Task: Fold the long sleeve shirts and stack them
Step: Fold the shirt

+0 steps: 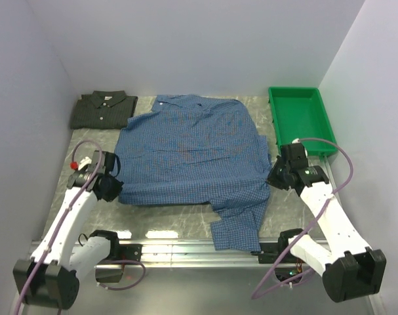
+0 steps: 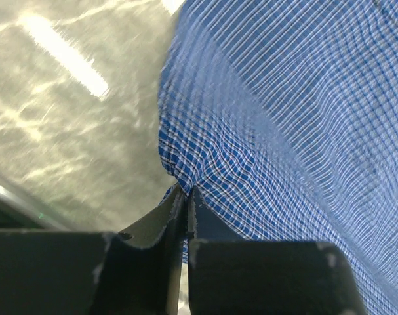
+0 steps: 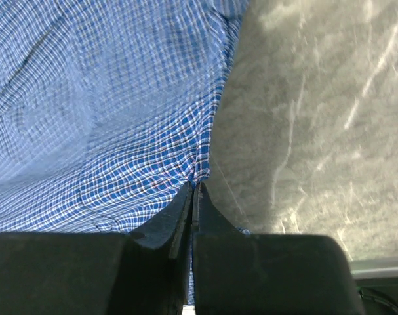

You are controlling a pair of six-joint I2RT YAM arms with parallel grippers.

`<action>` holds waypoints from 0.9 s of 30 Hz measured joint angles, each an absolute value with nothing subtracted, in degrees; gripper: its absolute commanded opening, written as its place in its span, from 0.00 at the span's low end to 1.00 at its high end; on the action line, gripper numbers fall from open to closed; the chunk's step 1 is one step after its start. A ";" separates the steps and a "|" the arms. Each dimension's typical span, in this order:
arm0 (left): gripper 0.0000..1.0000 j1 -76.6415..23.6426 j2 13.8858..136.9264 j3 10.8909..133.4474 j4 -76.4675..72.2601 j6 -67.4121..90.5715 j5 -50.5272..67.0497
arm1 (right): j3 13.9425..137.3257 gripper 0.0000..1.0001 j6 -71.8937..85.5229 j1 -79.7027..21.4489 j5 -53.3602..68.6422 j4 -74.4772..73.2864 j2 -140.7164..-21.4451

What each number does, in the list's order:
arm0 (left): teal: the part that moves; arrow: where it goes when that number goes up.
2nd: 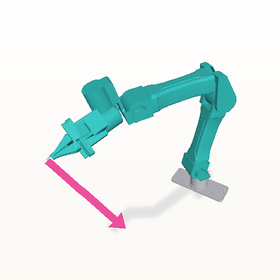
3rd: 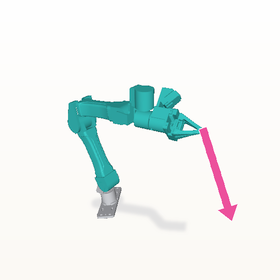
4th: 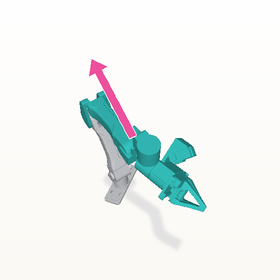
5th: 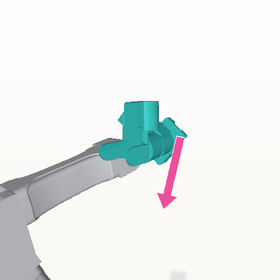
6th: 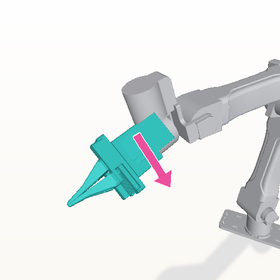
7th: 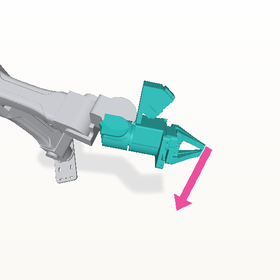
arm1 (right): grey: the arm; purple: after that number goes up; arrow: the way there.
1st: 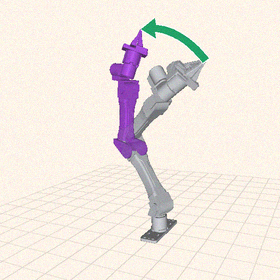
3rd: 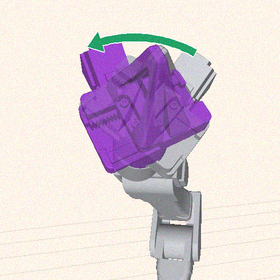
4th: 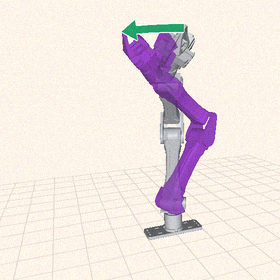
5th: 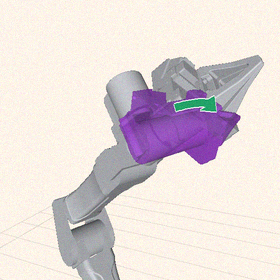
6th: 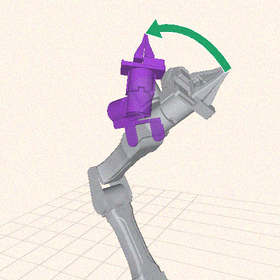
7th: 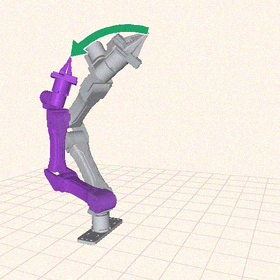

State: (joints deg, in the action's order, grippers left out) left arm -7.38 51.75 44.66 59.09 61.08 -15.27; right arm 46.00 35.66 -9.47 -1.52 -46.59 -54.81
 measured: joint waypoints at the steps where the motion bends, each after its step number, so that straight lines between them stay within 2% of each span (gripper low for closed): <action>1: 0.10 -7.29 53.19 44.95 58.08 60.71 -15.35 | 46.54 0.00 35.55 -9.47 -1.50 -46.28 -55.72; 12: 0.15 -5.26 71.26 48.34 45.71 57.56 -17.52 | 54.11 0.04 35.29 -9.50 -2.33 -39.72 -70.19; 24: 0.20 -3.53 84.18 51.94 38.50 54.76 -18.48 | 59.07 0.09 35.09 -9.19 -4.08 -34.61 -85.03; 27: 0.24 -3.51 86.21 54.30 37.95 54.08 -18.50 | 59.42 0.12 35.14 -8.62 -4.47 -33.58 -87.20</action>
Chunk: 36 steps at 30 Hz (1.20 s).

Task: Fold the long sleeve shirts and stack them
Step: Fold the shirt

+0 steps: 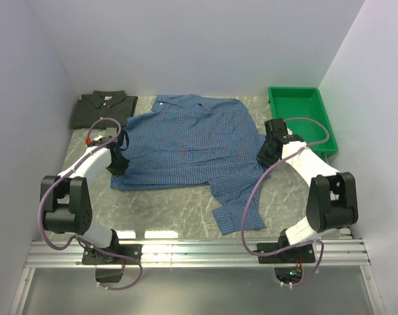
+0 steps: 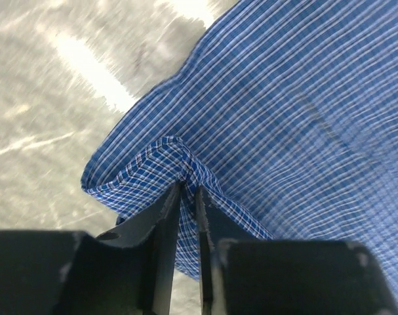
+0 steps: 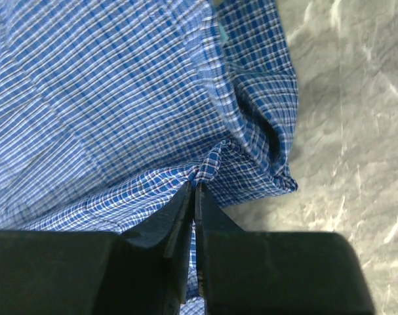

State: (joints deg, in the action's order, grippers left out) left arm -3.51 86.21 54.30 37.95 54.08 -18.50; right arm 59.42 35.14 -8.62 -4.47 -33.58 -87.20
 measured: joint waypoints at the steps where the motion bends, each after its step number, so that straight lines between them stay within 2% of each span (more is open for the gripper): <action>1: 0.26 -3.51 86.72 55.05 37.69 53.87 -18.55 | 59.64 0.22 35.20 -8.43 -4.62 -33.41 -88.01; 3: 0.28 -3.51 87.20 56.21 37.10 53.49 -18.81 | 60.01 0.29 35.29 -8.14 -4.80 -32.97 -89.47; 4: 0.32 -3.49 87.31 56.62 36.91 53.36 -18.98 | 60.23 0.37 35.24 -8.03 -4.91 -32.93 -90.11; 5: 0.34 -3.44 87.50 57.01 36.80 53.19 -19.14 | 60.58 0.41 35.29 -7.97 -4.95 -32.97 -90.59; 6: 0.42 -3.44 87.72 57.36 36.62 53.04 -19.27 | 60.99 0.45 35.14 -7.92 -4.99 -32.99 -91.00; 7: 0.49 -3.44 87.94 57.71 36.51 52.69 -19.35 | 61.43 0.54 34.94 -7.88 -4.97 -32.97 -91.15; 9: 0.64 -3.44 88.12 58.28 36.40 51.94 -19.40 | 62.02 0.62 34.72 -7.88 -5.04 -32.86 -90.80; 10: 0.79 -3.44 87.99 58.48 36.36 51.77 -19.42 | 62.06 0.67 34.37 -7.88 -5.04 -32.67 -90.26; 13: 0.99 -3.44 86.43 58.65 36.05 50.28 -19.51 | 61.91 0.71 33.36 -7.88 -4.93 -32.71 -86.43; 18: 0.99 -3.44 77.08 57.49 34.52 45.93 -19.57 | 58.11 0.73 31.35 -10.61 -5.30 -32.77 -74.67; 22: 0.99 -3.49 66.48 52.01 32.01 41.95 -18.15 | 51.77 0.73 31.03 -19.16 -5.54 -34.79 -68.03; 29: 0.99 -4.16 59.02 43.53 31.09 37.04 -12.21 | 41.56 0.71 32.08 -32.14 -3.16 -39.75 -67.72; 36: 0.99 -4.21 56.23 41.43 30.20 35.07 -11.09 | 41.04 0.70 33.04 -45.45 -2.07 -40.29 -72.31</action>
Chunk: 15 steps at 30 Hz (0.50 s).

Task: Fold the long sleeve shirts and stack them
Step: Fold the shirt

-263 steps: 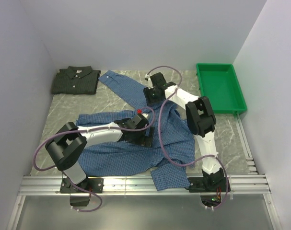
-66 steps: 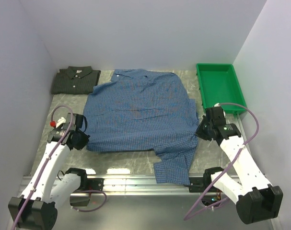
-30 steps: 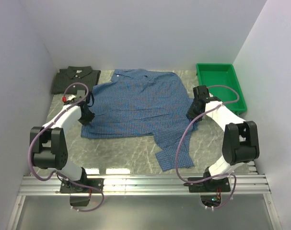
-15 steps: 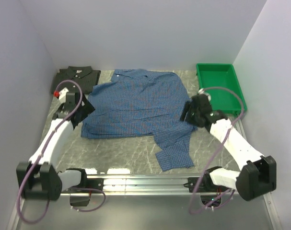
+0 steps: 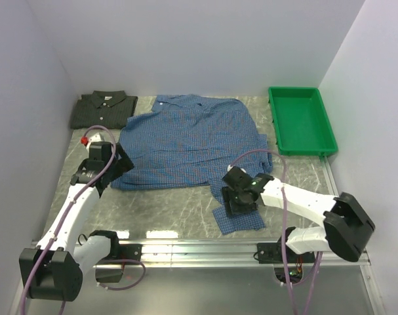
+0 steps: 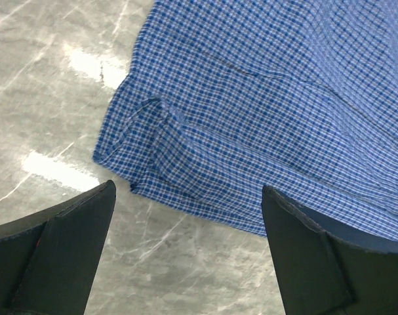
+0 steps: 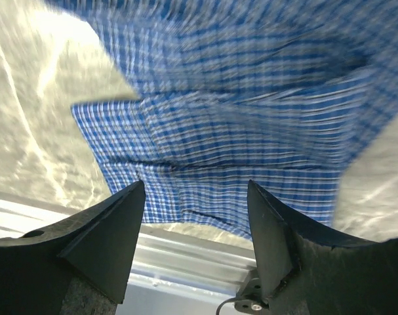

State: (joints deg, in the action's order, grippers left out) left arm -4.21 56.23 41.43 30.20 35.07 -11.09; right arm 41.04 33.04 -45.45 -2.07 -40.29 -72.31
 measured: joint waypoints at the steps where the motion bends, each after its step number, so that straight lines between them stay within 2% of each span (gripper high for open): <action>1: 0.99 -4.21 56.29 41.43 29.91 35.03 -10.76 | 41.04 0.70 33.23 -46.46 -1.93 -40.23 -73.43; 5: 0.99 -4.21 57.78 41.43 29.32 34.89 -9.61 | 41.04 0.67 33.80 -48.45 -1.45 -39.33 -77.43; 8: 0.99 -4.21 59.29 41.43 29.34 34.85 -8.82 | 41.12 0.52 33.93 -49.54 -1.50 -38.39 -80.68; 9: 0.99 -4.21 59.66 41.43 29.34 34.83 -8.82 | 41.43 0.40 34.00 -49.78 -1.67 -38.52 -81.23; 12: 0.99 -4.21 60.27 41.43 29.34 34.68 -8.84 | 41.98 0.26 34.30 -50.61 -1.65 -38.44 -81.95; 13: 0.99 -4.21 60.34 41.43 29.34 34.68 -8.84 | 42.13 0.12 34.28 -50.81 -1.65 -38.39 -82.15; 15: 0.99 -4.21 60.38 41.43 29.34 34.65 -8.82 | 42.59 0.03 34.44 -51.13 -1.78 -38.65 -82.37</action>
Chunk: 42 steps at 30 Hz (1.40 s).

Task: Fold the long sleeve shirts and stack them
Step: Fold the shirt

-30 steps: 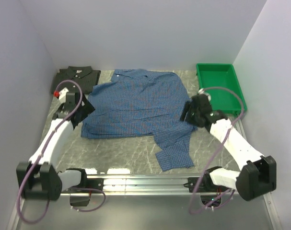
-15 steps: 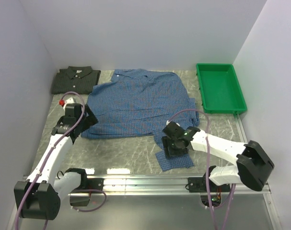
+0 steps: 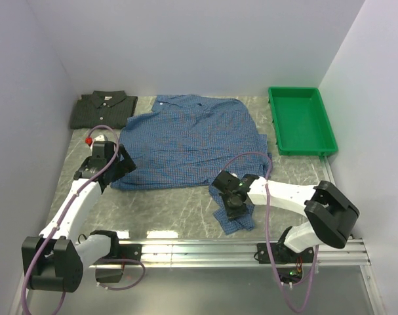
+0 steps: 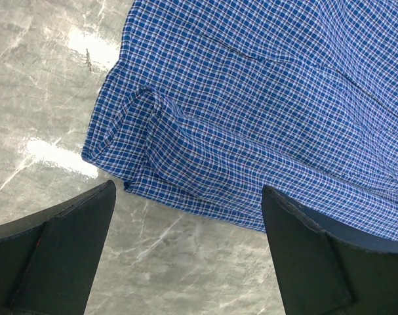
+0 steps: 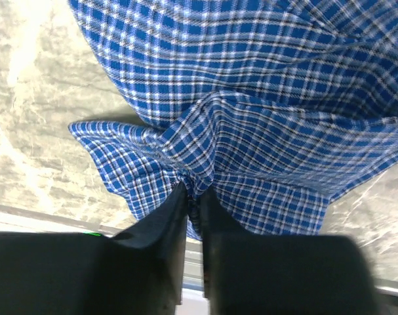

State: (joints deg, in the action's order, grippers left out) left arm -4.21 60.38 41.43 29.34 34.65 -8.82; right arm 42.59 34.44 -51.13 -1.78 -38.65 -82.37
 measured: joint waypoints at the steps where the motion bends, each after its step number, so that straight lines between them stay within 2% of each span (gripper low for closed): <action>1: 0.99 -4.21 60.40 41.43 29.34 34.65 -8.82 | 42.87 0.02 34.44 -51.20 -2.15 -38.92 -82.48; 5: 0.99 -4.21 60.47 41.43 29.32 34.65 -8.82 | 46.83 0.01 33.45 -51.24 -5.76 -42.72 -83.74; 10: 0.99 -4.21 60.47 41.43 29.32 34.61 -8.78 | 62.15 0.01 30.59 -50.02 -15.20 -49.91 -86.30; 14: 0.99 -4.21 60.47 41.43 29.32 34.59 -8.73 | 76.14 0.01 27.14 -44.99 -20.58 -52.01 -89.19; 22: 0.99 -4.21 60.47 41.43 29.32 34.52 -8.54 | 94.21 0.02 19.64 -34.87 -24.84 -50.59 -95.72; 30: 0.99 -4.21 60.47 41.43 29.30 34.52 -7.49 | 100.40 0.09 14.35 -31.90 -23.92 -42.87 -102.98; 42: 0.99 -4.73 65.43 43.16 29.98 35.33 -4.34 | 103.37 0.15 13.93 -28.16 -15.11 -38.30 -114.04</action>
